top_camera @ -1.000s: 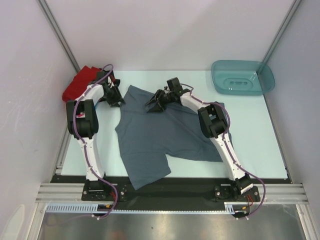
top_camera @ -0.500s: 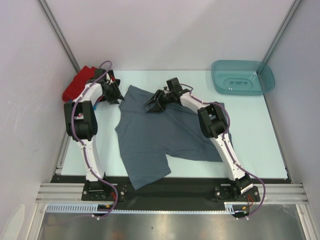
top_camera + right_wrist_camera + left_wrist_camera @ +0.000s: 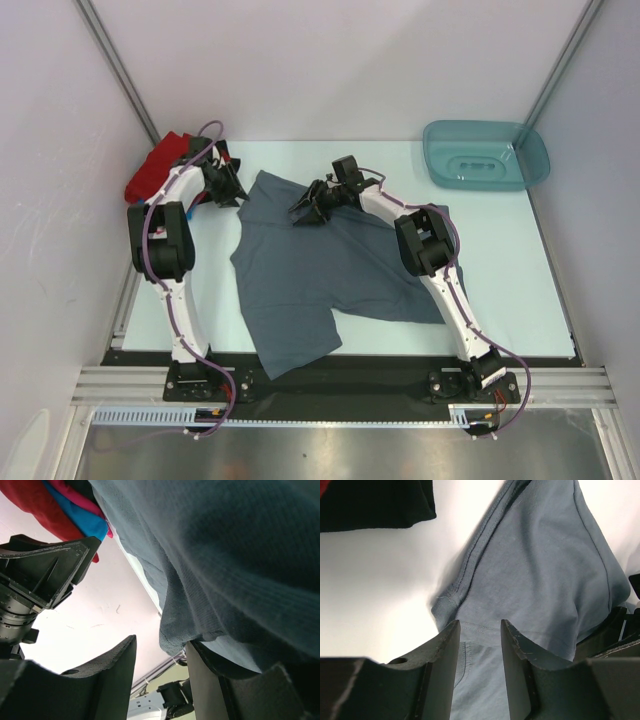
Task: Fold and stack the t-shirts
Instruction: Fold the tshirt
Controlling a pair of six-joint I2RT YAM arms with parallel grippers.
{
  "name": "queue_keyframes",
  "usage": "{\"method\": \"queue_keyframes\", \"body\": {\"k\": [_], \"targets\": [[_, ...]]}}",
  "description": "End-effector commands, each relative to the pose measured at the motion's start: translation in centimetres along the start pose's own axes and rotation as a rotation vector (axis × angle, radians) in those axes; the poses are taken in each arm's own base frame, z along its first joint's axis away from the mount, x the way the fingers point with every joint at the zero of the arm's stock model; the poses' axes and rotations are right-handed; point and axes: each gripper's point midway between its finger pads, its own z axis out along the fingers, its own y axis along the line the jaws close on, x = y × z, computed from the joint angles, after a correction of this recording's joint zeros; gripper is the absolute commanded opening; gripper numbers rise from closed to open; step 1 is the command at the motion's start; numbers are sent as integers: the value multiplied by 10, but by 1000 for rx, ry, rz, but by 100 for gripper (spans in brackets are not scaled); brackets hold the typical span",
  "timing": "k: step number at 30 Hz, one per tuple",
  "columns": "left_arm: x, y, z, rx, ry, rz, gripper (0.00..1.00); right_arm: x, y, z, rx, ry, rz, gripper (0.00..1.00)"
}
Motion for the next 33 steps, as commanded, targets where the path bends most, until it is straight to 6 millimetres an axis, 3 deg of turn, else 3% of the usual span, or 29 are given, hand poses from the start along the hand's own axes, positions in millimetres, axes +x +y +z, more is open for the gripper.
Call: {"method": "queue_keyframes", "body": {"k": [1, 16, 25, 31, 33], "targets": [[-8, -10, -1, 31, -21, 26, 44, 7, 8, 3, -22, 30, -17, 50], [9, 7, 16, -31, 56, 5, 40, 5, 8, 0, -23, 29, -17, 50], [6, 6, 15, -23, 46, 6, 22, 5, 5, 1, -18, 30, -11, 50], [6, 3, 16, -15, 48, 9, 0, 4, 5, -1, -18, 29, -13, 49], [7, 2, 16, -12, 52, 9, 0, 5, 4, -1, -16, 31, -14, 44]]}}
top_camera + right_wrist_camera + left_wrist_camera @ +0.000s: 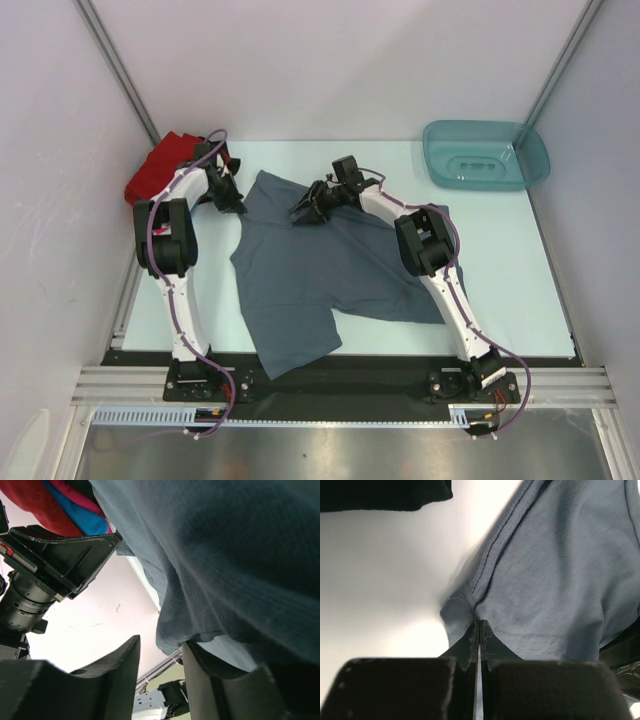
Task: Fold and stack the t-shirts
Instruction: Fold the tshirt
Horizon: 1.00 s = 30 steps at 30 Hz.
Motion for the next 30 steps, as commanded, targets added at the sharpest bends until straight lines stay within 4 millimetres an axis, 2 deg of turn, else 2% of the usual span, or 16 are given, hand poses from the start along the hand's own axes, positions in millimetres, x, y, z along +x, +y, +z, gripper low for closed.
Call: {"method": "queue_keyframes", "body": {"k": [1, 8, 12, 17, 25, 30], "targets": [[-13, -12, -7, 26, -36, 34, 0, 6, 5, -1, -15, 30, -15, 43], [-12, -13, -12, 36, -43, 42, 0, 11, 0, -3, -7, 42, -23, 28], [-12, -16, -13, 44, -44, 43, 0, 16, -3, -3, 0, 54, -23, 11], [-13, -17, -14, 51, -46, 46, 0, 19, -3, -6, 3, 55, -36, 0], [-15, -24, -23, 76, -57, 53, 0, 30, 15, -14, -12, 54, -95, 0], [-17, -31, -35, 100, -76, 63, 0, 39, 18, -22, 16, 57, -132, 0]]}}
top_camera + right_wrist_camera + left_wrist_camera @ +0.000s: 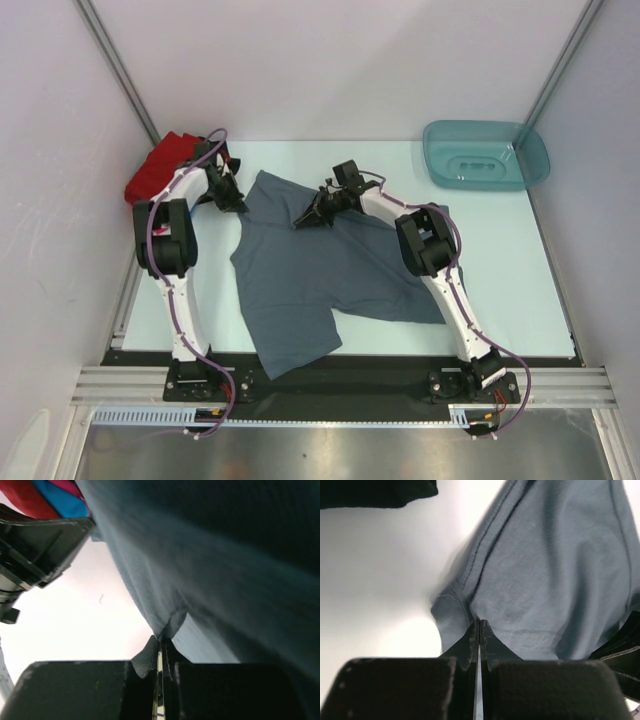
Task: Fold and stack the t-shirts
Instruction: Fold the tshirt
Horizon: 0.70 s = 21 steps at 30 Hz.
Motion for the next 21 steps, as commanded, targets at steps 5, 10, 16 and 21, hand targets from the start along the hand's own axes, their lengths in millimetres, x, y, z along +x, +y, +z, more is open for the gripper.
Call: {"method": "queue_keyframes", "body": {"k": [5, 10, 16, 21], "targets": [[-16, -32, -43, 84, -87, 73, 0, 32, 38, -28, 0, 21, -108, 0], [-12, -37, -55, 102, -89, 83, 0, 30, 40, -34, 4, 8, -111, 0], [-4, -39, -65, 115, -73, 84, 0, 26, 41, -39, 6, -8, -111, 0], [6, -38, -71, 113, -50, 85, 0, 24, 41, -43, 5, -7, -112, 0]]}}
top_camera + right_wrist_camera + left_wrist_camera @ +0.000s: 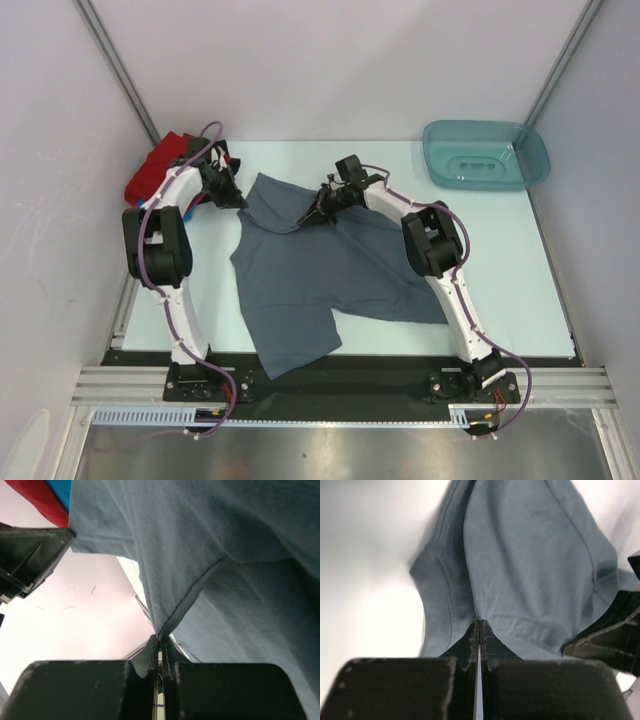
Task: Fold and stack the t-shirts
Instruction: Fold the tshirt
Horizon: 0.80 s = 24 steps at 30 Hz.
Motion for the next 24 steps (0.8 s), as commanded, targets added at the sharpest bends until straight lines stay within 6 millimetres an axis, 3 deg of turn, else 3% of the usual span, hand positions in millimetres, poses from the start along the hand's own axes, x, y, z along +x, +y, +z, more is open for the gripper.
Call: {"method": "queue_keyframes", "body": {"k": [1, 24], "targets": [[4, -17, -27, 42, -15, 45, 0, 8, 31, -22, -34, -10, -57, 0], [28, -3, -42, -20, 21, 60, 0, 41, 19, -13, 41, 72, -52, 0]]}}
